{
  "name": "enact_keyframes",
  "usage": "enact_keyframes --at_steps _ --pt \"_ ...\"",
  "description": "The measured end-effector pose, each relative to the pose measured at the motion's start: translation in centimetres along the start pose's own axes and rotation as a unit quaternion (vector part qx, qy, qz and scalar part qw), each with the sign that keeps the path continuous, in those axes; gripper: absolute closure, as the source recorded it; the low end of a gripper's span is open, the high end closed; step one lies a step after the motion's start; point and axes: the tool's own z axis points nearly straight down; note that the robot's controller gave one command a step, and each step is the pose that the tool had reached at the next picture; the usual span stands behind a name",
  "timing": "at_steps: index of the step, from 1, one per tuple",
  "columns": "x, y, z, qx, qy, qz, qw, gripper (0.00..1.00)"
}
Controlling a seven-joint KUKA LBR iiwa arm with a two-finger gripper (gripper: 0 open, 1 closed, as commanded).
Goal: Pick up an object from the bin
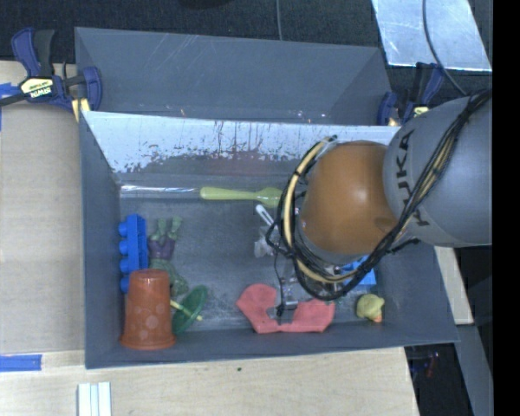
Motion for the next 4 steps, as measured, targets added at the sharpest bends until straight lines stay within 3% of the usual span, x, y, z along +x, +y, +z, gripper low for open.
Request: enact_keyframes --at_steps 3,4 --pt "-0.2 1.5 0.4 0.001 -0.0023 -0.022 0.9998 0.00" --pt "0.0 -0.3 4.4 0.000 0.0002 -0.007 1.0000 0.00"
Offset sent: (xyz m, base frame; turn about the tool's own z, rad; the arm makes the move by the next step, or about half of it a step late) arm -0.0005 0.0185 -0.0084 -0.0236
